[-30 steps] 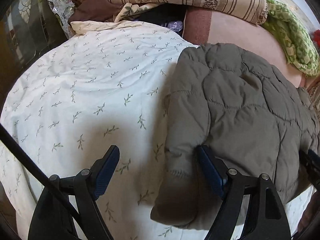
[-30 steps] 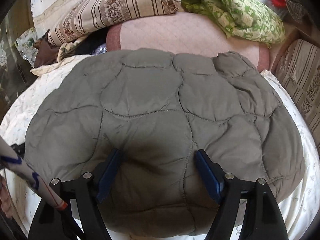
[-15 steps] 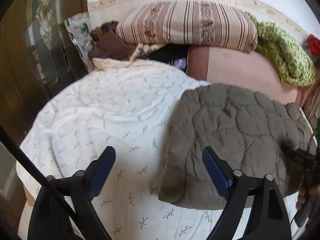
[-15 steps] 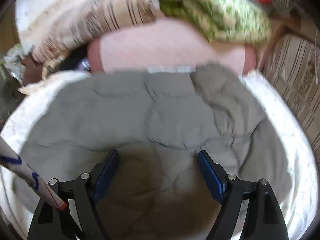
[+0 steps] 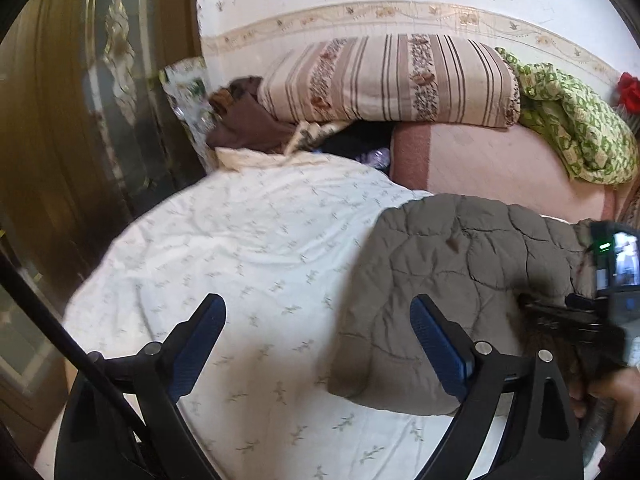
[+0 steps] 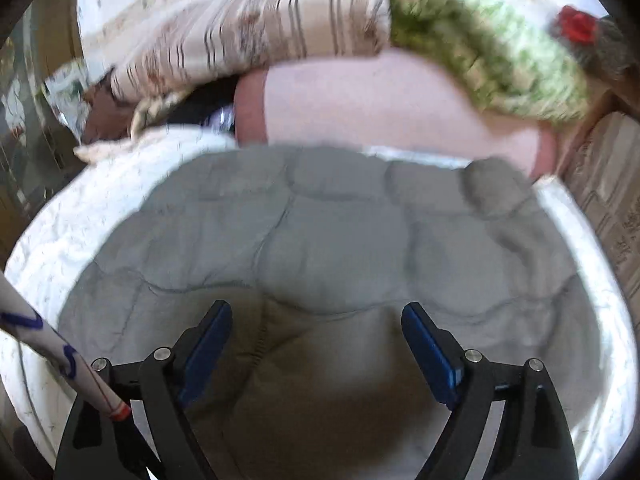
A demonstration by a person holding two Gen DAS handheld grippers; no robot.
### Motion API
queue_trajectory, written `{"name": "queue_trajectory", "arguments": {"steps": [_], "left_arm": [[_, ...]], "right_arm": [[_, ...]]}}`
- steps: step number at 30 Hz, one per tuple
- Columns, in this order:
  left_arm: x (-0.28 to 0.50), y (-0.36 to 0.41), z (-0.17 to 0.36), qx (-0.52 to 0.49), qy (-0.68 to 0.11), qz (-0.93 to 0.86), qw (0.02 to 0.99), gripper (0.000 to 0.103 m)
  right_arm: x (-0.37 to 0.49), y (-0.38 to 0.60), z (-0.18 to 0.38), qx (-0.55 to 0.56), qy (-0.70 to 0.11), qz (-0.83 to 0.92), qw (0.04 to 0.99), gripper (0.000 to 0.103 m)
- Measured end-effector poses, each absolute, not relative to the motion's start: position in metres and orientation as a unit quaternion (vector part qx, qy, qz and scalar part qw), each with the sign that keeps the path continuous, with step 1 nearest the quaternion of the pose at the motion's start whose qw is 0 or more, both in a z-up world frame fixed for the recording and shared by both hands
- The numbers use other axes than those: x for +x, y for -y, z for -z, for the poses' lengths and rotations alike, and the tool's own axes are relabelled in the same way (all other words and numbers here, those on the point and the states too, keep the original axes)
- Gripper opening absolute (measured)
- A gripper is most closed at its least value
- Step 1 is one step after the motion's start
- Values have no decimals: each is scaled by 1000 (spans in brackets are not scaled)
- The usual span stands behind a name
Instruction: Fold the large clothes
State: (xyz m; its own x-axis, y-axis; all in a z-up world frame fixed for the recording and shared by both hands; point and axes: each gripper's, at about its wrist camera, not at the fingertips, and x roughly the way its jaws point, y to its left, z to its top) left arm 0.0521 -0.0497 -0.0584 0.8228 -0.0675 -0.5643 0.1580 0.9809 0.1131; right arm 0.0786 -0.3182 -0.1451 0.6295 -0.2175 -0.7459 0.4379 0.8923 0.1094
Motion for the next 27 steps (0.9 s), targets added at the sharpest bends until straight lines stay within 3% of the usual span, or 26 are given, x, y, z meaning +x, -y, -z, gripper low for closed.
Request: {"name": "queue_trajectory", "arguments": {"steps": [3,11,17,27], "left_arm": [[48,47,54,85,-292,59,951,93],[36,47,57,80,-320,75,941,93],[16,54,57,88,-327,103,935,93],[-12,66,61,87,-362,153,916,93]], "right_arm": [[101,320,169,132,-414,194,879,100],[40,311,136,129,-365,212,897,96],[-22,335,165,148,-407,255,865,97],[-105,322,154,188,-397,281,853,97]]}}
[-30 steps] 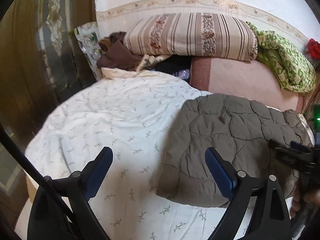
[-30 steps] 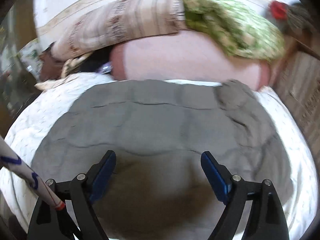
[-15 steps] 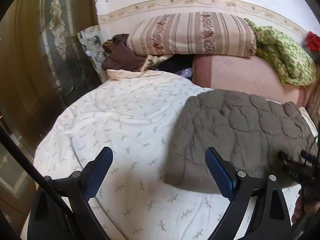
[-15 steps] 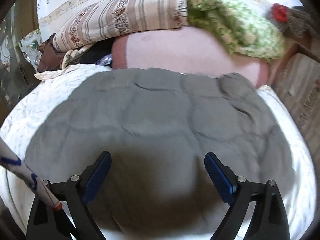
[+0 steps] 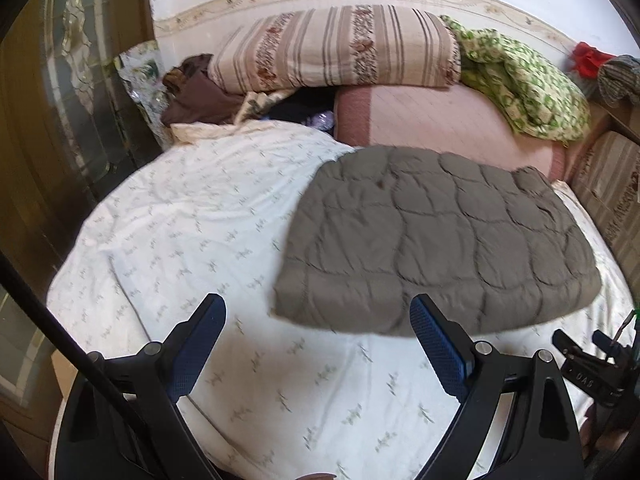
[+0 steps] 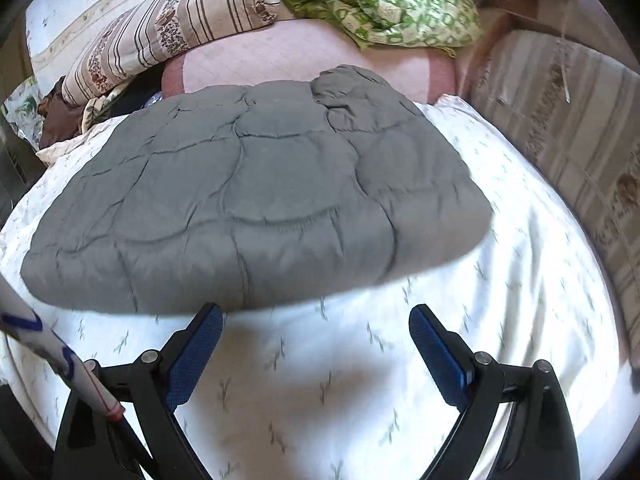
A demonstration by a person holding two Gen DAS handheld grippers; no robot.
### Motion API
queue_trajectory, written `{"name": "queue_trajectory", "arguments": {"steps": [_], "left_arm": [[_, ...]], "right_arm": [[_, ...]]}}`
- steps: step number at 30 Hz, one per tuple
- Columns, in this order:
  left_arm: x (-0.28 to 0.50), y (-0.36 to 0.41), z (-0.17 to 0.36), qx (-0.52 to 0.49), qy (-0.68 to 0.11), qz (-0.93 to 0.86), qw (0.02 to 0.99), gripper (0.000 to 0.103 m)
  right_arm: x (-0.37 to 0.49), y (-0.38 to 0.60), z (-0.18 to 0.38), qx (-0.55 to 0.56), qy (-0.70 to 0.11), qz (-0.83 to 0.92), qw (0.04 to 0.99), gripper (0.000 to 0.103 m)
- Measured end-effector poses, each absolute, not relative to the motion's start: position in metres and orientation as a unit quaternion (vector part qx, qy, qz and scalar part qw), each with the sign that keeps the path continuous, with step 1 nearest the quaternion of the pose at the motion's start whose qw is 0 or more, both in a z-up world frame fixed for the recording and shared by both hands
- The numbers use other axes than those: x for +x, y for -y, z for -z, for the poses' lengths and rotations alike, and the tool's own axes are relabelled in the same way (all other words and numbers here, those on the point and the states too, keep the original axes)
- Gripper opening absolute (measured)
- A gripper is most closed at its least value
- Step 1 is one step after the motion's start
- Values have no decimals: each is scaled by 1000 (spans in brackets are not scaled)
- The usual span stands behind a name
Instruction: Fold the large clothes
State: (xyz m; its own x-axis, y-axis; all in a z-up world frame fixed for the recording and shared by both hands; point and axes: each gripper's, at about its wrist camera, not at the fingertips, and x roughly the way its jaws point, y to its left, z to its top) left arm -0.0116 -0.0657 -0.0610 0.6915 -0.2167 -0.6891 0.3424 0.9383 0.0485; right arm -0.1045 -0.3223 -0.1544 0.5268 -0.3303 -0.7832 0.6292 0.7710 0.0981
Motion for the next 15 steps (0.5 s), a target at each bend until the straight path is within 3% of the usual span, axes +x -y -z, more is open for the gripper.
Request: {"name": "queue_trajectory", "arguments": {"steps": [15], "left_arm": [[-29,76,78,101,-393,180,896,93]], "right_arm": [[-127,264,145,183,-405,245,862,97]]}}
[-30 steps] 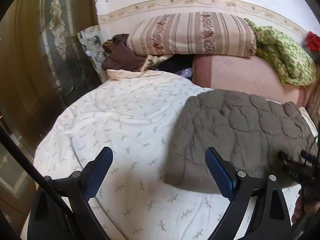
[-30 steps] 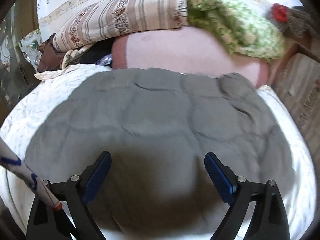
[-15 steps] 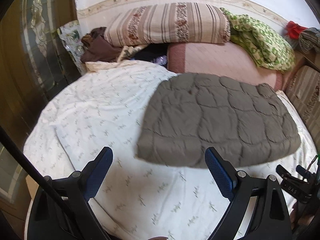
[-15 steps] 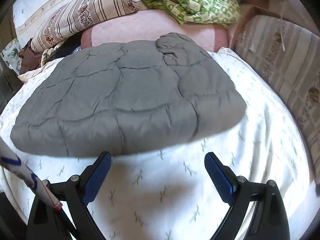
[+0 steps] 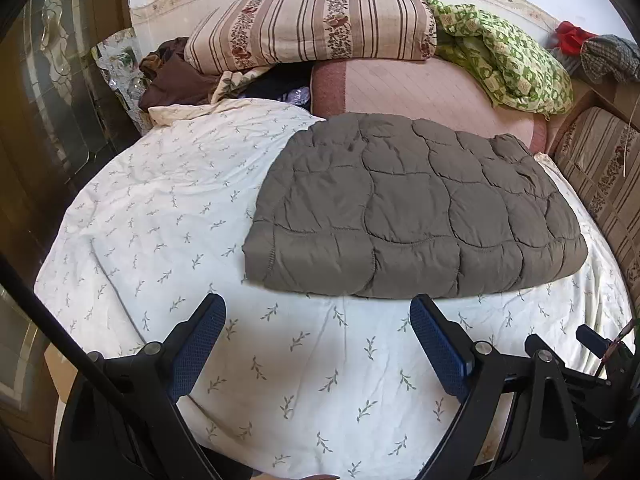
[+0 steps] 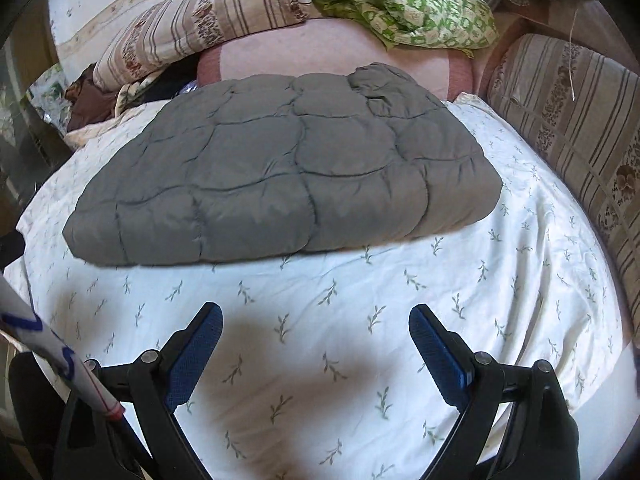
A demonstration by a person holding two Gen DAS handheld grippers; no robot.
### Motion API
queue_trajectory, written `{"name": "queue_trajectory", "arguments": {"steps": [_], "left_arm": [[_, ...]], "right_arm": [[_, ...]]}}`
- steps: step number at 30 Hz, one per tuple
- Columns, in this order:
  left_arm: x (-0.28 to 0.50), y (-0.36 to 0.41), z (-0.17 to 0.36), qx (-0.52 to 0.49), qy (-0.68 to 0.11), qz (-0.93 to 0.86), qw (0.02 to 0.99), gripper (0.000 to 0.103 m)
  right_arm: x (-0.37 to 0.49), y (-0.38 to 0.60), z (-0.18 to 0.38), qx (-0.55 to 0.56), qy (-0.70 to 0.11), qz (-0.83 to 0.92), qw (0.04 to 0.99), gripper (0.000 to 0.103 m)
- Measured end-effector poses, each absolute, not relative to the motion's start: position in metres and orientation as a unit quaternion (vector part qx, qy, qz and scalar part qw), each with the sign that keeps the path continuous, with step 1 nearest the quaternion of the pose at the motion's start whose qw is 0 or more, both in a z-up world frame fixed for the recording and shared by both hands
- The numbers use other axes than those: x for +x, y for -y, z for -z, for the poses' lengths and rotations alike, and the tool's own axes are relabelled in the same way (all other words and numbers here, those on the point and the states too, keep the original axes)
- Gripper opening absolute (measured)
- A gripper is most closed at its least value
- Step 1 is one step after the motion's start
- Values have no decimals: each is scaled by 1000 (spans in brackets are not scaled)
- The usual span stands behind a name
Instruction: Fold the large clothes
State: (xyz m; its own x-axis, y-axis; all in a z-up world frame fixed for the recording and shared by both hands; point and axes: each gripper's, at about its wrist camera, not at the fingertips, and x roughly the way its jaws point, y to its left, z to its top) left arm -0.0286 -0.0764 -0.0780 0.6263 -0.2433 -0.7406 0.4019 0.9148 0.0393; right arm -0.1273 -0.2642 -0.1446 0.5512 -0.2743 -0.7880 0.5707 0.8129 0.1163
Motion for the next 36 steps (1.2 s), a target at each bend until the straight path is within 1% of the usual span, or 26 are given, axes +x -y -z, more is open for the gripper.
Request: {"name": "queue_trajectory", "arguments": {"steps": [17,22,27,29,30,31,33,36], "left_arm": [[-26,86,94,109,-414,196,882,93],[-12,78,106,94,-442,188,872,93],[-1,59,102,78,-437,165,881,93],[3,50,101,72,-435,154,884,93],[4,47,101,70,-436,150,885,93],[6,44,101,68,-437,147,885,93],[9,37,102,64,-438,142,885,93],[15,33,106,61,-442,137,885,93]], "right_arm": [[-122,254,153,167,-427,264,849,97],[-110,262,162,160,-429,274,846,97],[-55,252,176,140,-462,208,851,97],[-24,239,181,130,-475,165,855,93],[-6,233,184,125,-481,149,855,90],[7,228,186,120,-485,145,854,89],[35,224,189,117,-491,154,849,91],[57,229,189,144,-497,172,838,92]]}}
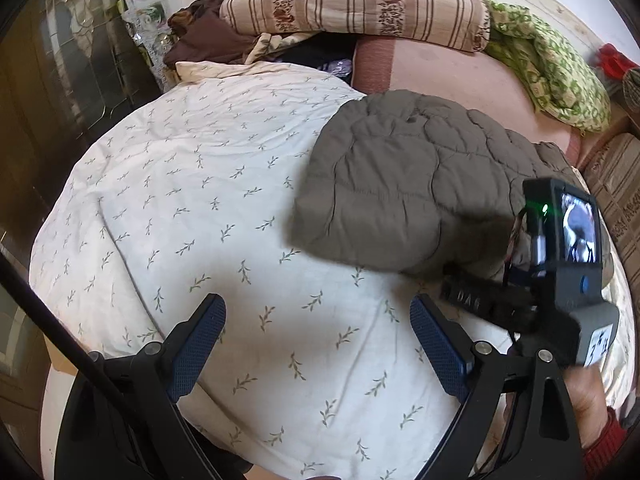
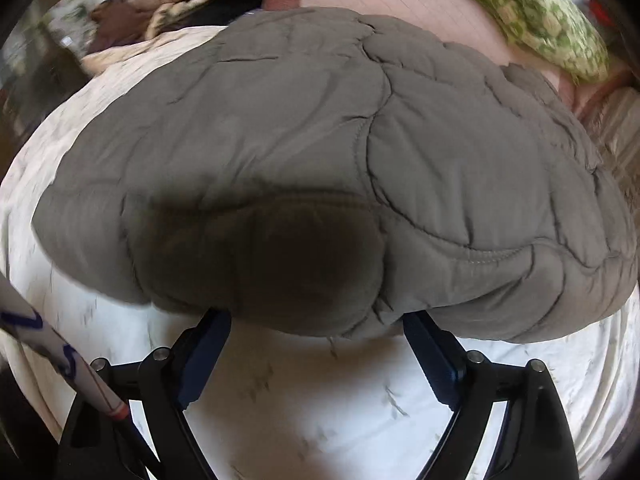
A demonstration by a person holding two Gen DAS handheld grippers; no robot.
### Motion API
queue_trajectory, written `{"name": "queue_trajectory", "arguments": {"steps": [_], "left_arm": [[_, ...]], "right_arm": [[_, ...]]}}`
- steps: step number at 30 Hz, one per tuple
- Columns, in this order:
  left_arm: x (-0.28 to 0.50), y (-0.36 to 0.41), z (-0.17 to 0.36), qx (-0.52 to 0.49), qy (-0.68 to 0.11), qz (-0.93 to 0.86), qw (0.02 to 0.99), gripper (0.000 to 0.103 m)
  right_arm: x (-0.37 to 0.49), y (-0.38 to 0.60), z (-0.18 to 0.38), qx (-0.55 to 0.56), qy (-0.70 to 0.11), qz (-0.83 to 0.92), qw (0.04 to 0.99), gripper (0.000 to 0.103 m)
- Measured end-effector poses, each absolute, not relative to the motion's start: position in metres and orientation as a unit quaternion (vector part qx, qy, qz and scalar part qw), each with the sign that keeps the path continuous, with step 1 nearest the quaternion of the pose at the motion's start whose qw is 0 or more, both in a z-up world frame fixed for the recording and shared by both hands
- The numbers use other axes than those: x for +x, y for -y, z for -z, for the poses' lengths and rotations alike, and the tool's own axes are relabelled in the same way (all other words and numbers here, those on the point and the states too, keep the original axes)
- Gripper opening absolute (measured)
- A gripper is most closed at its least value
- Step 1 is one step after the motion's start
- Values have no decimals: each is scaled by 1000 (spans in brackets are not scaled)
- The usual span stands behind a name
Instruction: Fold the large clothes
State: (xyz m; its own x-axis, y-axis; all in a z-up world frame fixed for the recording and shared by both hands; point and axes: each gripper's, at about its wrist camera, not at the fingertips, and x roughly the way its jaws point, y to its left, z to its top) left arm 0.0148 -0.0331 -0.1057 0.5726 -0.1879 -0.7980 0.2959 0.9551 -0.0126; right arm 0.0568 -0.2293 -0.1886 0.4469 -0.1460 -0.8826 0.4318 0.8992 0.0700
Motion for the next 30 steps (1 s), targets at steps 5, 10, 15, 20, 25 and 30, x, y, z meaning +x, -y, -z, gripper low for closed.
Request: {"name": "queue_trajectory", "arguments": {"steps": [5,10,15,20,25,30], "left_arm": [[17,39,112,63,-455,142,877,93],[4,48,103,81,-427,159,886,93],[-9,70,98,104,-403,192,889,93],[-19,91,100,117,-408,219,878,93],[-24,99,98,122,-411,229,874,93],[-24,105,91,122,-410,237,872,93]], "right_arm": [[71,236,187,178,-483,165,841,93],[55,233,179,190,-482,129,845,91],[-26,253,155,177,-429,171,869,91],[-103,291,133,149,-390,284,863,93],[-143,301,121,159,-372,329,853,94],[-137,289,118,149,-370,319,860,94]]}}
